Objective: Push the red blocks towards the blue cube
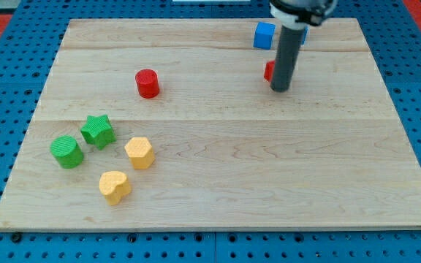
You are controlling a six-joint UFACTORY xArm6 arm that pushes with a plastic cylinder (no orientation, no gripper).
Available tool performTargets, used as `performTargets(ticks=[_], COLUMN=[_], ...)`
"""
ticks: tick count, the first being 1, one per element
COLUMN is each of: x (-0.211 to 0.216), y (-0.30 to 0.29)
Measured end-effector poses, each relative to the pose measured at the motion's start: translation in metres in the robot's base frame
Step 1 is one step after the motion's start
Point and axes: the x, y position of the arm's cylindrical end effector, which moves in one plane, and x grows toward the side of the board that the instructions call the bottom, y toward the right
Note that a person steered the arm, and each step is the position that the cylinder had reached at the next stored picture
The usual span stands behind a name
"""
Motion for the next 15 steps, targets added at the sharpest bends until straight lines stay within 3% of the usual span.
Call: performTargets(ticks=[3, 5, 6, 13, 15], x=[-0.055, 0.065, 0.084, 0.069, 0.102], y=[0.026, -0.003, -0.045, -0.073, -0.091])
